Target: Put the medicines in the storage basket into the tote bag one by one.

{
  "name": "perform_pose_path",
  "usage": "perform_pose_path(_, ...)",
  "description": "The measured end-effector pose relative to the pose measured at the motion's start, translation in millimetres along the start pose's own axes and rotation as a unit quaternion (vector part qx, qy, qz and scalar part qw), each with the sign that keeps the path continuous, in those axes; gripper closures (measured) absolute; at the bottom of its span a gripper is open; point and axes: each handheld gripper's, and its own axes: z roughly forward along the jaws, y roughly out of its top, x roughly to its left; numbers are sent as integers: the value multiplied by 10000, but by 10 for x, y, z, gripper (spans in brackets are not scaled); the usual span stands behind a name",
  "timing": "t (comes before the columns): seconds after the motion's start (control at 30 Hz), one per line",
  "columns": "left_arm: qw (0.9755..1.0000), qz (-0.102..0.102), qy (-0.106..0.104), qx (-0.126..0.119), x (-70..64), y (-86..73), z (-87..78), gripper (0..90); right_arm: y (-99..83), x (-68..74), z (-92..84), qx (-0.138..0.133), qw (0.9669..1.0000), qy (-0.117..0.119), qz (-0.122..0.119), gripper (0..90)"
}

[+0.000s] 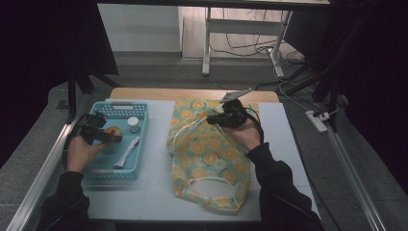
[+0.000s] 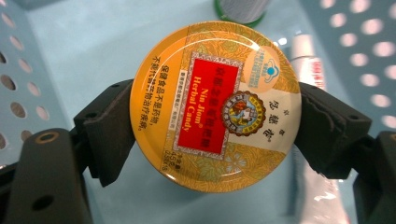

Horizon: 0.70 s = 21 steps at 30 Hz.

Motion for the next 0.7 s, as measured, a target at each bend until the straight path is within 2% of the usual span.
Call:
perform_pose_path(0.33, 9993, 259, -177, -188, -117, -19, -142, 209, -4, -13, 15, -9, 10000, -30, 1, 900)
perform_pose_path(0.7, 9967, 536, -482, -373, -300, -26, -300, 209, -10, -35, 15, -32, 10000, -65, 5, 900)
